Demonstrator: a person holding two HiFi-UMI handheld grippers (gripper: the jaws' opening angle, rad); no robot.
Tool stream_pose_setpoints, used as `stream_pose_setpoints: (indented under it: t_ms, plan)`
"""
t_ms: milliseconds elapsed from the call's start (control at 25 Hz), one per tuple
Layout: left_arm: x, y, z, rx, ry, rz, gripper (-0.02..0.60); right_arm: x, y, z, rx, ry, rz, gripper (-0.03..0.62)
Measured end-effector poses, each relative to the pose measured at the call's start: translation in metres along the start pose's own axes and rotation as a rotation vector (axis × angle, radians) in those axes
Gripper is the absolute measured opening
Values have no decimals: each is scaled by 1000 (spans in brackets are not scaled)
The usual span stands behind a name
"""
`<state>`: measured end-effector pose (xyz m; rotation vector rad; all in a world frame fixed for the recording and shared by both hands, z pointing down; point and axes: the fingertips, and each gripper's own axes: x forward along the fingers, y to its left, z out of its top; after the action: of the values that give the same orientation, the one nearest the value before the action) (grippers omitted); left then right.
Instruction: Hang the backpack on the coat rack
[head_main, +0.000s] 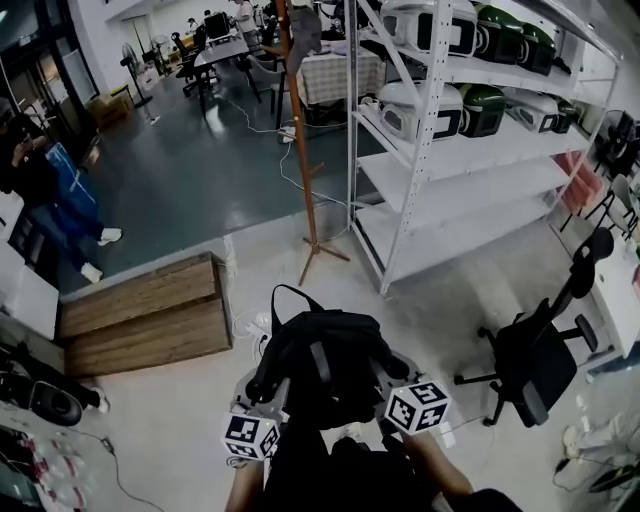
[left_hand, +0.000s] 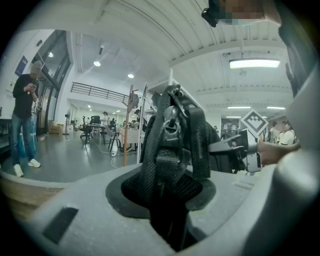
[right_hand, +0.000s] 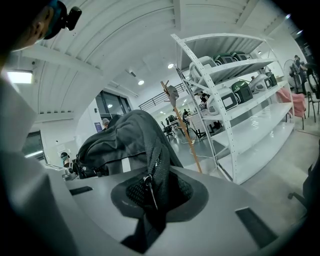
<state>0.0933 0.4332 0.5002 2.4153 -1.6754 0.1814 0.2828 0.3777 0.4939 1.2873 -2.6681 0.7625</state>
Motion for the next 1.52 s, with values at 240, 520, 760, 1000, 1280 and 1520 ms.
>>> stream_pose_setpoints:
  t_ms: [240, 520, 760, 1000, 1280, 1520]
  plan:
    - [19, 12, 7, 2, -9, 11, 140, 21, -7, 12, -4, -1, 9, 44]
    - [58, 44, 1, -26, 2, -18, 140, 65, -22, 20, -7, 17, -21, 44]
    - [103, 93, -1, -58, 16, -52, 140, 126, -30, 31, -10, 41, -47, 45]
    - [142, 155, 10, -54, 27, -74, 140, 194, -26, 48, 1, 43, -60, 46]
    - [178, 229, 24, -56, 44, -120, 140, 269, -13, 64, 17, 30, -95, 44]
    - [209, 287, 37, -23, 45, -158, 140, 326, -3, 77, 41, 6, -118, 44]
